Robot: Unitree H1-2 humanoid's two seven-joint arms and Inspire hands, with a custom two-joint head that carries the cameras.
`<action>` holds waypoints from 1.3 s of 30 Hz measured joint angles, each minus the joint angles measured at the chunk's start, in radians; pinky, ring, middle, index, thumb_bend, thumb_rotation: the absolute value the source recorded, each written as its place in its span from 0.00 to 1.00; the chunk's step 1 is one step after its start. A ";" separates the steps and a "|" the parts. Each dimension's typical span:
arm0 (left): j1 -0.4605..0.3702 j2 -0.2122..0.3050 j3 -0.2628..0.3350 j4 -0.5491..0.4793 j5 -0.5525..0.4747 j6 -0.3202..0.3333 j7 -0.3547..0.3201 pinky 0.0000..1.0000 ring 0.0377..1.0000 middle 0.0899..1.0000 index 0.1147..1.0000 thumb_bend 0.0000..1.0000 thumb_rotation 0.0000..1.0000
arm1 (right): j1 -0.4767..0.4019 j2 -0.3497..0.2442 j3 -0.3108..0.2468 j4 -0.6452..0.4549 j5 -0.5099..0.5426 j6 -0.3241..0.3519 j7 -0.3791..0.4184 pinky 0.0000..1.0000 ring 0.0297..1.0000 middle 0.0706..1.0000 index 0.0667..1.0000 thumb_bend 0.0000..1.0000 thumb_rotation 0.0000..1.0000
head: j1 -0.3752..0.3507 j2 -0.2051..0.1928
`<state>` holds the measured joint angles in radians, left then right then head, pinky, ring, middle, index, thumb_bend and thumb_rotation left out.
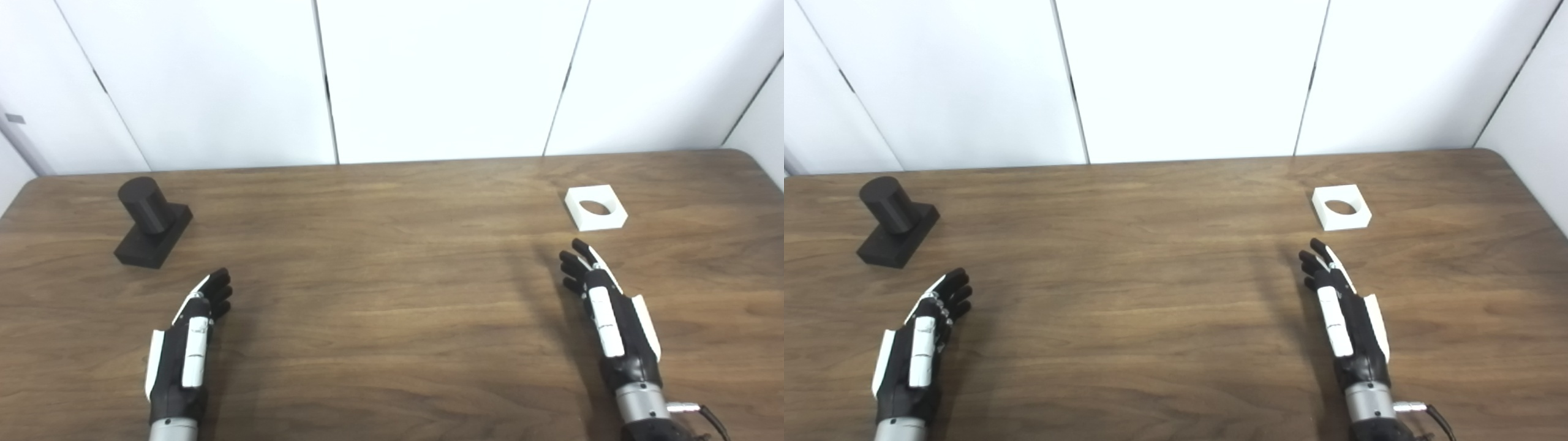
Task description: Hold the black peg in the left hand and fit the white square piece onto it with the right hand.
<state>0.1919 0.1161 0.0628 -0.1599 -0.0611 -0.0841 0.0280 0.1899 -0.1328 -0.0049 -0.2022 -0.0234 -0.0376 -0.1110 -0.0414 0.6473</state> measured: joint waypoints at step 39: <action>0.000 0.000 -0.003 0.000 0.004 -0.001 0.000 0.88 0.88 0.87 0.84 0.63 0.96 | 0.000 0.000 0.000 0.000 0.000 0.000 -0.002 0.88 0.88 0.85 0.90 0.42 1.00 | 0.067 -0.018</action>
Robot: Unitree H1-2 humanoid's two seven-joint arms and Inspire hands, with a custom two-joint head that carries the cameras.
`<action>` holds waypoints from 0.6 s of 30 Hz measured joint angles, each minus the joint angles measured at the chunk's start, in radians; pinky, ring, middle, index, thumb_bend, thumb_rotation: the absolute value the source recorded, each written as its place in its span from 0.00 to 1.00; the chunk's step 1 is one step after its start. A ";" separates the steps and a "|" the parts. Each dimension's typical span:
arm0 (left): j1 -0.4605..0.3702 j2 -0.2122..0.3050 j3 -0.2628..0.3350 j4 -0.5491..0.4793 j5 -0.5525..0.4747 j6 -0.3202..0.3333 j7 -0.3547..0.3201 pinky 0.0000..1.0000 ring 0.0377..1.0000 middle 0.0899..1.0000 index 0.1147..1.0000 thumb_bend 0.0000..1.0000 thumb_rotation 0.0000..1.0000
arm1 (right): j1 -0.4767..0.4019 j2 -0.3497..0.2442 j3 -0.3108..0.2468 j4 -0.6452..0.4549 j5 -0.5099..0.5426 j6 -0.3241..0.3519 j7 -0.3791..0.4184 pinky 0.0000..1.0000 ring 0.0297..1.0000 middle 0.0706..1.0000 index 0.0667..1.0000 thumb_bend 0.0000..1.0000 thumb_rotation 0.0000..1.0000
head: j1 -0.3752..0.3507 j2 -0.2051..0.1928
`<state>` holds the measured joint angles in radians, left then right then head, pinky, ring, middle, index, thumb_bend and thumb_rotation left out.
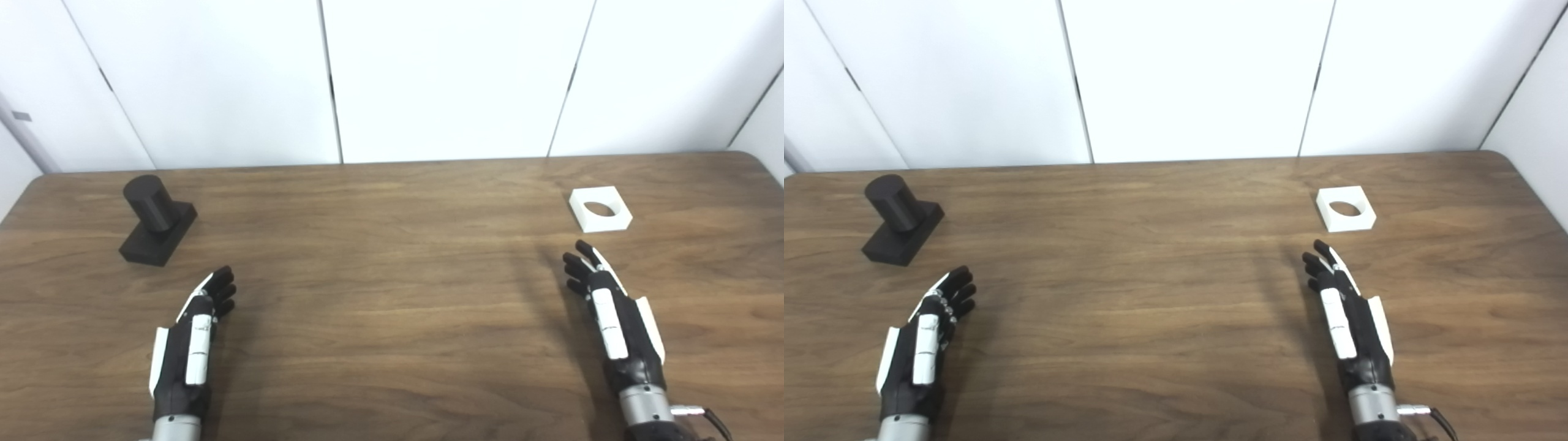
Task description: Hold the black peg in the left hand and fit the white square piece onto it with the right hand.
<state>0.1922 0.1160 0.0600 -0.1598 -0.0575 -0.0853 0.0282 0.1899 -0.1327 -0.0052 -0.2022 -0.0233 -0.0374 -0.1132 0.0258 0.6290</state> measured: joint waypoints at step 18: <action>-0.002 -0.015 -0.046 0.007 0.082 -0.029 0.035 0.85 0.86 0.86 0.82 0.66 0.94 | 0.001 -0.009 -0.022 0.009 0.054 -0.014 0.054 0.96 0.93 0.91 0.97 0.40 1.00 | 0.236 -0.114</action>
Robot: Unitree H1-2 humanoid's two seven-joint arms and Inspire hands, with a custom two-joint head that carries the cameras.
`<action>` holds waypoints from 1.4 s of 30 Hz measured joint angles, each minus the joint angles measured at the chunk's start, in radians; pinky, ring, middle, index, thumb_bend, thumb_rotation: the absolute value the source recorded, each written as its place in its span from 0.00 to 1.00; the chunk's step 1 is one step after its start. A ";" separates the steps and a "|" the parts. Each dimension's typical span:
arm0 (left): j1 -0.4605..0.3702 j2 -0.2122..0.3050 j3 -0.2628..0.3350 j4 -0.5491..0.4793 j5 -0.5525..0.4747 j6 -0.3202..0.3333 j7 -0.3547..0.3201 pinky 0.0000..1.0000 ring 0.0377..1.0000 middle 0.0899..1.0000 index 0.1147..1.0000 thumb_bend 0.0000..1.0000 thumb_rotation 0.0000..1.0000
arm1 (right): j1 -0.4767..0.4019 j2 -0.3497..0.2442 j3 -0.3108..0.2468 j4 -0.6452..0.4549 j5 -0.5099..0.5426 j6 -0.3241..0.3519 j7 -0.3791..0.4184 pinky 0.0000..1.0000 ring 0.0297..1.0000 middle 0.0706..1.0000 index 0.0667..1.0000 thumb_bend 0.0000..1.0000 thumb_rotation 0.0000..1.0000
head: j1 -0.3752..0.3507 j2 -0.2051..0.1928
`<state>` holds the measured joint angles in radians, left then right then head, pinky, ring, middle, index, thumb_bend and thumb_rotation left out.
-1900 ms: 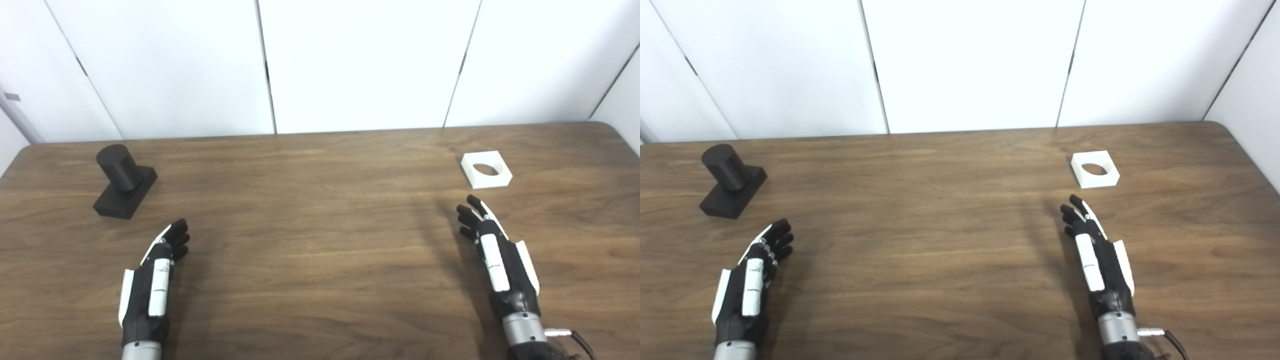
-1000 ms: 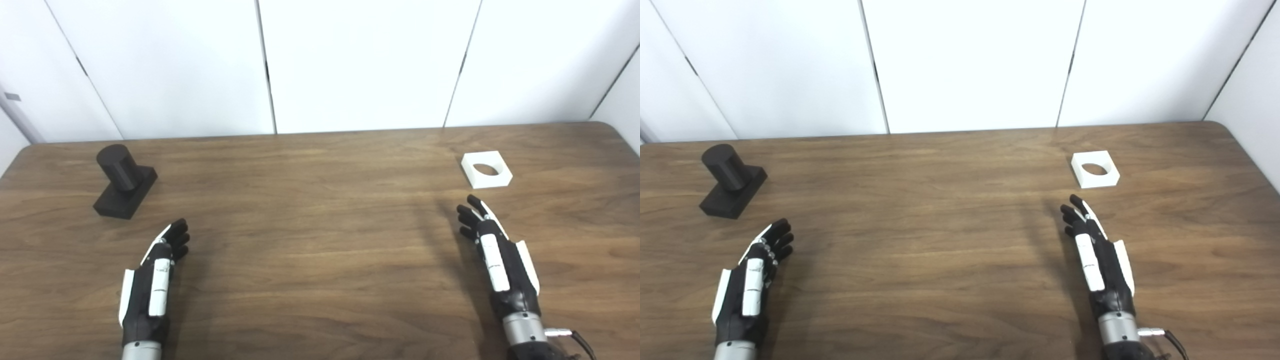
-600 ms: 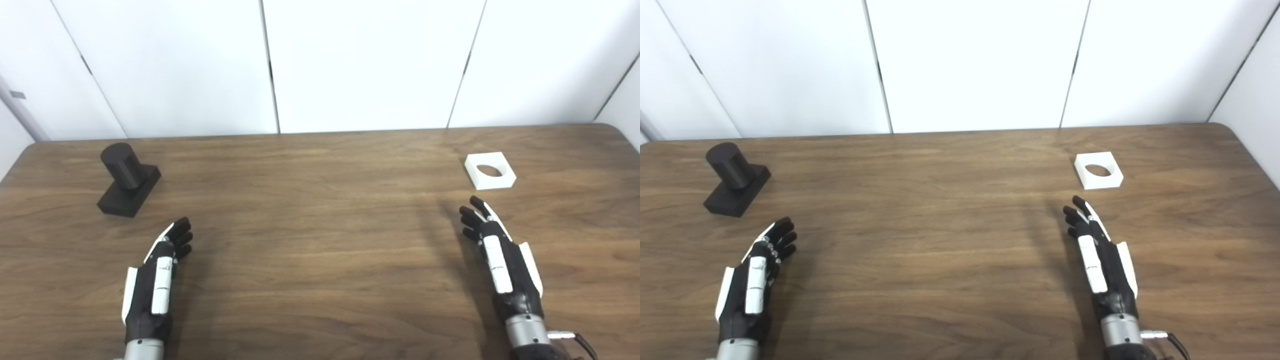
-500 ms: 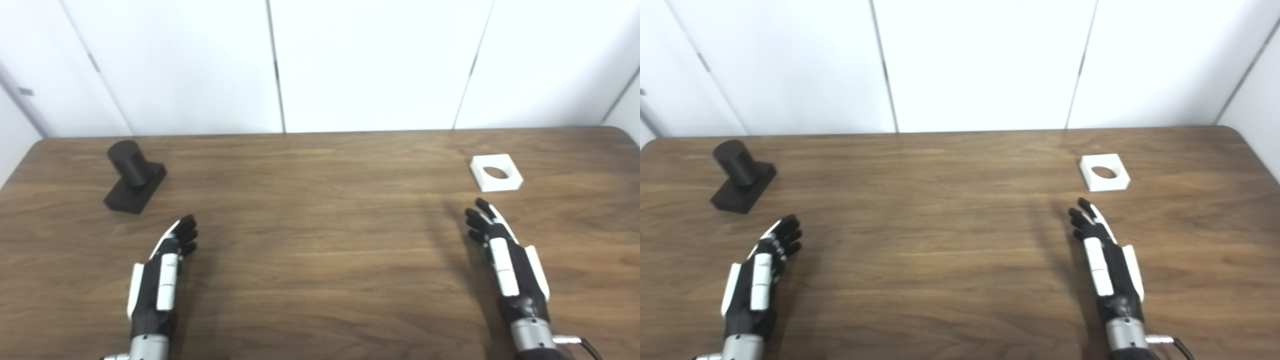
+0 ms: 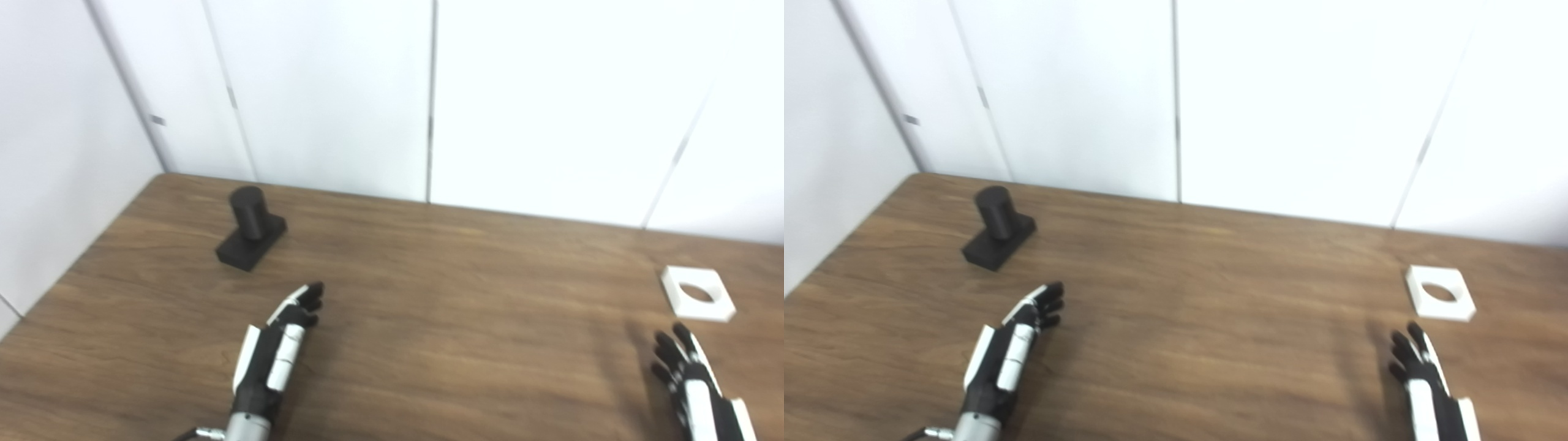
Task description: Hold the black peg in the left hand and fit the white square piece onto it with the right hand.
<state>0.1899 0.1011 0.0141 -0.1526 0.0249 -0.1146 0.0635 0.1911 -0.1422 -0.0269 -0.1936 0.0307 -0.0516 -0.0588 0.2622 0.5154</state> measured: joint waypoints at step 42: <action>0.000 0.011 0.059 -0.305 0.227 0.277 0.107 0.93 0.95 0.94 0.90 0.73 0.59 | 0.031 -0.006 -0.051 -0.016 0.033 -0.011 0.032 0.71 0.81 0.80 0.82 0.67 1.00 | 0.111 -0.025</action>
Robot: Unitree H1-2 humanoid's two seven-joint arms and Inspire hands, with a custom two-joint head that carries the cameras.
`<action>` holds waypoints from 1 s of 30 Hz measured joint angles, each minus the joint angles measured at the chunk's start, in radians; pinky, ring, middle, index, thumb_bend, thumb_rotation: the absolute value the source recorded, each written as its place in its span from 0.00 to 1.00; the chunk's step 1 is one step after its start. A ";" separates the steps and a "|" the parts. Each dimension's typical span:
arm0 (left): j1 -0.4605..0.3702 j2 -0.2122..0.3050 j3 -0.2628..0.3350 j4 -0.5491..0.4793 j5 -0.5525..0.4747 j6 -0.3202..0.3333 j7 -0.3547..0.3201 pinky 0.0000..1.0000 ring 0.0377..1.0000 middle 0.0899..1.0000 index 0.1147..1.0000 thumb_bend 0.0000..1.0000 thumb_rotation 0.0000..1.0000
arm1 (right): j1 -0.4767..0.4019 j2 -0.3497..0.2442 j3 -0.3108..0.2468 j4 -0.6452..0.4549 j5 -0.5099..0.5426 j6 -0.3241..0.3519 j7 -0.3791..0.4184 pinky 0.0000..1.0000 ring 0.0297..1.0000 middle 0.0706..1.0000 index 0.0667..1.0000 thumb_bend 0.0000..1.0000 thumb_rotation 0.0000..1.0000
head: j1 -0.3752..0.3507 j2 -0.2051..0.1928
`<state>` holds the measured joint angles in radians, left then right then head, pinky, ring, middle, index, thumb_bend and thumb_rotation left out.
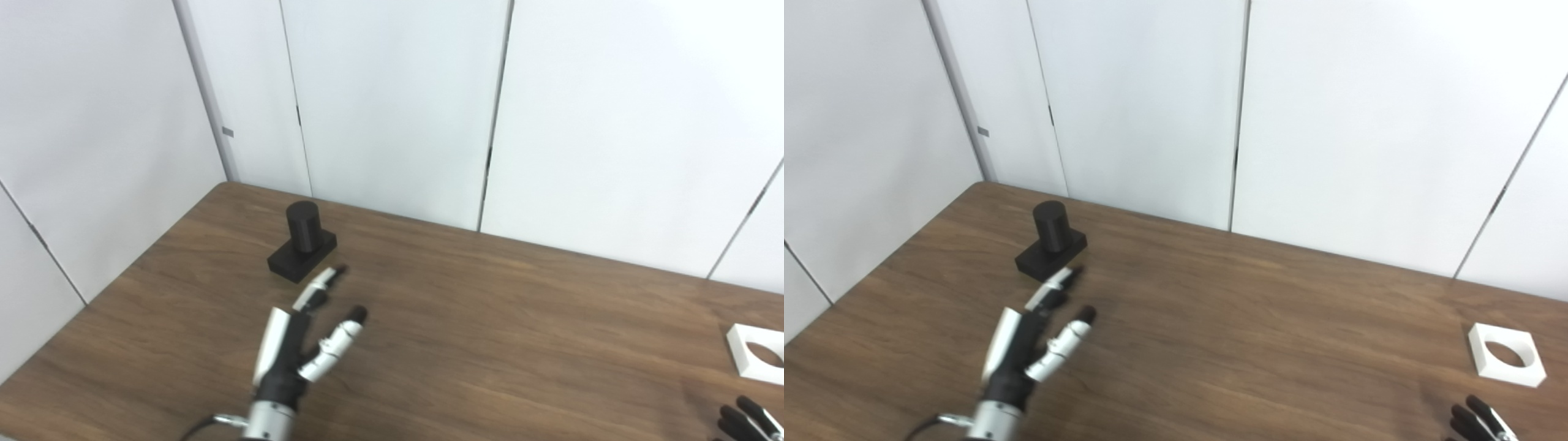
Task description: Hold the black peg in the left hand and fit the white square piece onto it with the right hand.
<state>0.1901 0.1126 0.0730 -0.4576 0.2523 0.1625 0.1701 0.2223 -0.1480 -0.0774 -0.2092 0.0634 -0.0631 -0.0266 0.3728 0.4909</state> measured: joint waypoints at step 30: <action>-0.286 0.189 0.099 0.334 0.614 0.286 -0.128 0.94 0.95 0.91 0.83 0.93 0.57 | 0.018 0.007 0.011 -0.014 -0.010 -0.004 -0.001 0.80 0.86 0.84 0.85 0.67 1.00 | -0.058 0.017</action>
<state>-0.0963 0.3015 0.1717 -0.1236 0.8665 0.4482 0.0424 0.2407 -0.1414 -0.0663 -0.2234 0.0530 -0.0672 -0.0272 0.3145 0.5077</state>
